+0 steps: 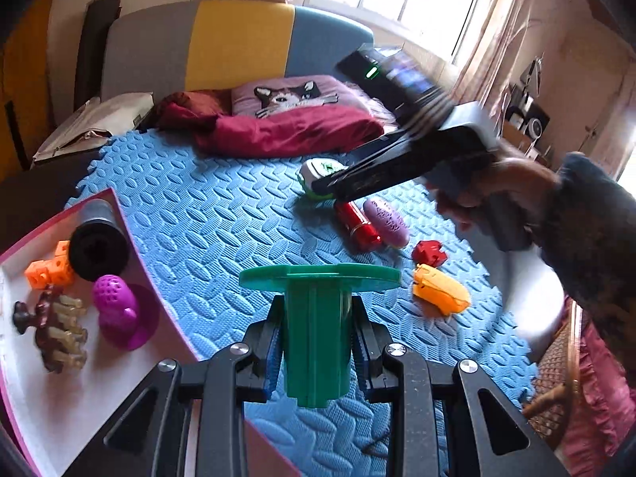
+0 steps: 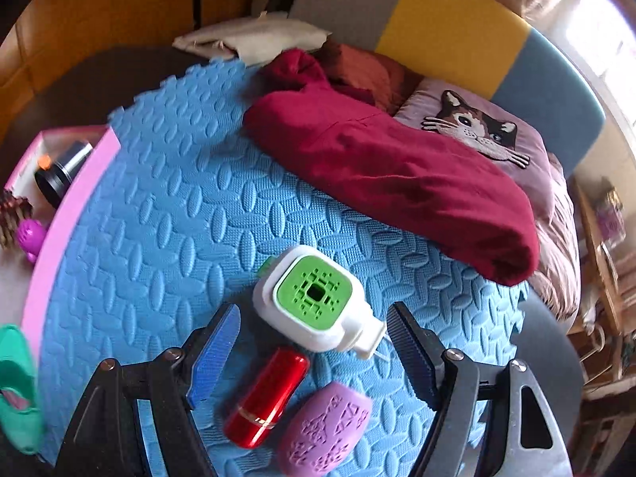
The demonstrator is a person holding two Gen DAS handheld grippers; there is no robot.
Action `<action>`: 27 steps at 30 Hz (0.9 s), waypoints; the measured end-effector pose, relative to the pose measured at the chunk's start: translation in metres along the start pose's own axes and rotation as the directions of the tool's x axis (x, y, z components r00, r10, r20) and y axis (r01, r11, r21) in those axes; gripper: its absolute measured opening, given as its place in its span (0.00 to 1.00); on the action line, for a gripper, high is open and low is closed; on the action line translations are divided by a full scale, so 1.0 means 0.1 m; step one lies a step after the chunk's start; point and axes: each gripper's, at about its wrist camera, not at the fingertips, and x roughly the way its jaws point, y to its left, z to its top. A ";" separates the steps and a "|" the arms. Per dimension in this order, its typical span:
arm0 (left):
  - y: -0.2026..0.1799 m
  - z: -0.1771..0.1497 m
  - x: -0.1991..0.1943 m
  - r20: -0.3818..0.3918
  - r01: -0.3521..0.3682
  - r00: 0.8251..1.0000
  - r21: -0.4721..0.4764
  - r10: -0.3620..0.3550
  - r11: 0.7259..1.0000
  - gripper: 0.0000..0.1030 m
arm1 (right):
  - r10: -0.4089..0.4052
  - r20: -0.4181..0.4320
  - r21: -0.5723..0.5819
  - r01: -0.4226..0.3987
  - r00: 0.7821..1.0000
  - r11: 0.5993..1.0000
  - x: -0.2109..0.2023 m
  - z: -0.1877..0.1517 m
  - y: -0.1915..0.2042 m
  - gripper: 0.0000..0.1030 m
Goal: Organize rigid objects
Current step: 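Lift the green stand toward the tray while right gripper grasps the white plug device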
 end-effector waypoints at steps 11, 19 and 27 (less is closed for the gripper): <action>0.27 -0.11 -0.39 0.044 -0.034 0.998 -0.063 0.037 0.997 0.30 | -0.073 0.082 -0.021 0.075 0.994 0.997 0.05 0.30 0.32 0.64; 0.52 -0.22 -0.71 0.088 -0.111 0.989 -0.107 0.121 0.988 0.30 | 0.037 0.116 -0.063 -0.030 0.993 0.998 -0.28 0.27 0.92 0.64; 0.88 -0.50 -0.95 0.071 -0.170 0.980 -0.195 0.187 0.966 0.30 | 0.060 0.091 -0.038 -0.057 0.994 0.998 -0.40 -0.32 1.19 0.65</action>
